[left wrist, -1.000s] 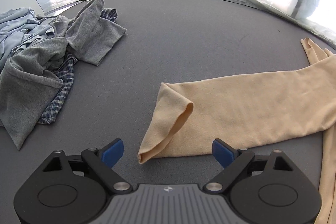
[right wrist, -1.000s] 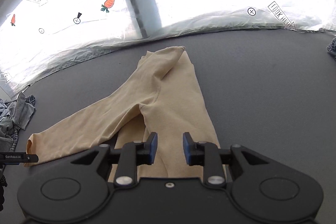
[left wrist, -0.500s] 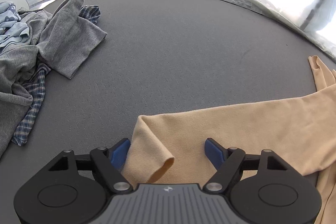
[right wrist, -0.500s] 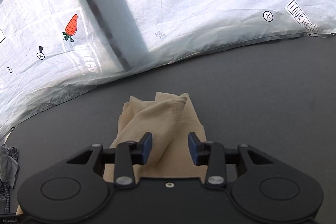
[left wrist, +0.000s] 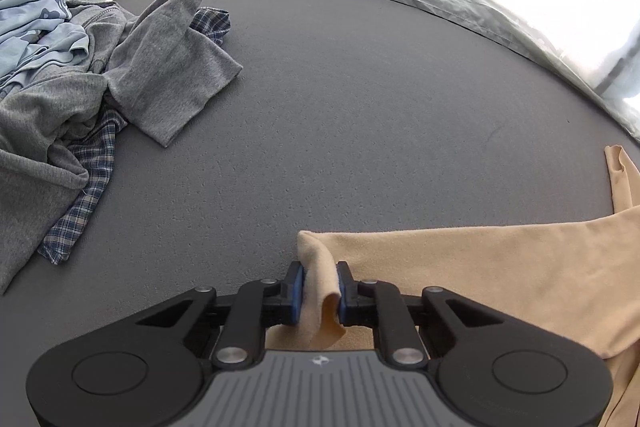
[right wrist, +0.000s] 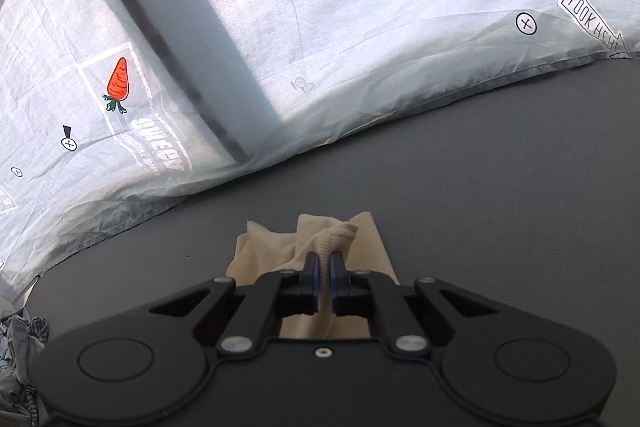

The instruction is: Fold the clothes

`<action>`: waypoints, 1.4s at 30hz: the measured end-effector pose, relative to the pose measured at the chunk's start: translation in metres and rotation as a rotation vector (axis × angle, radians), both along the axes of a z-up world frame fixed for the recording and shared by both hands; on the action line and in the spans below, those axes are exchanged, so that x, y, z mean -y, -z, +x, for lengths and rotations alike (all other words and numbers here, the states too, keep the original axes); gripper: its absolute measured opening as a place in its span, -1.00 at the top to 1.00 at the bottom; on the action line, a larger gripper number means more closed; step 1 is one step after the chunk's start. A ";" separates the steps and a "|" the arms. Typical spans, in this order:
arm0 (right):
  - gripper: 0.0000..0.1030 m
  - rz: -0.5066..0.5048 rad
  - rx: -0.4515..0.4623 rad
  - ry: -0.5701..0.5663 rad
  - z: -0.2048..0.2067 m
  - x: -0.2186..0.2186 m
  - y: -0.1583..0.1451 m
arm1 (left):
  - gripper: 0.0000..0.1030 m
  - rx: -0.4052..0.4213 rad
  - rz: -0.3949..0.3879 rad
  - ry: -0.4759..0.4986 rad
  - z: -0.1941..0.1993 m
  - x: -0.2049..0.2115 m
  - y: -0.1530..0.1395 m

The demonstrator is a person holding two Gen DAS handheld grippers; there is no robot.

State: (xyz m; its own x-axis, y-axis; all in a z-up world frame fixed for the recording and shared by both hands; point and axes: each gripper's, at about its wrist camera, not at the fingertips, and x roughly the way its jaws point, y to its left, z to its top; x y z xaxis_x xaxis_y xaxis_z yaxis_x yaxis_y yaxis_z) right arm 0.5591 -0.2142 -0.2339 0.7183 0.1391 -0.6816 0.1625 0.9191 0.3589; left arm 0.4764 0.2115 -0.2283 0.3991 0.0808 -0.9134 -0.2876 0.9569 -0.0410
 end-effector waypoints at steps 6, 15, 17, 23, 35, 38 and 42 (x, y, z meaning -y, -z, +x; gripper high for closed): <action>0.91 -0.078 0.092 0.034 -0.005 -0.003 -0.027 | 0.87 0.078 -0.036 0.004 0.009 0.002 -0.022; 0.90 -0.261 0.143 0.063 0.011 -0.019 -0.047 | 0.86 0.113 -0.041 0.034 0.035 0.011 -0.033; 0.87 -0.274 0.067 0.057 0.022 -0.022 -0.026 | 0.85 0.051 -0.073 0.002 0.041 0.007 -0.013; 0.10 -0.309 0.046 0.096 -0.004 -0.015 -0.020 | 0.79 0.052 -0.046 0.024 0.033 0.007 -0.002; 0.85 0.219 -0.238 0.328 -0.139 0.064 0.000 | 0.89 0.154 -0.027 0.151 0.005 0.037 -0.034; 0.90 0.391 -0.304 0.437 -0.177 0.074 0.011 | 0.90 0.194 -0.049 0.236 -0.012 0.063 -0.052; 0.90 0.589 -0.332 0.541 -0.219 0.078 0.022 | 0.90 0.240 -0.089 0.387 -0.045 0.110 -0.074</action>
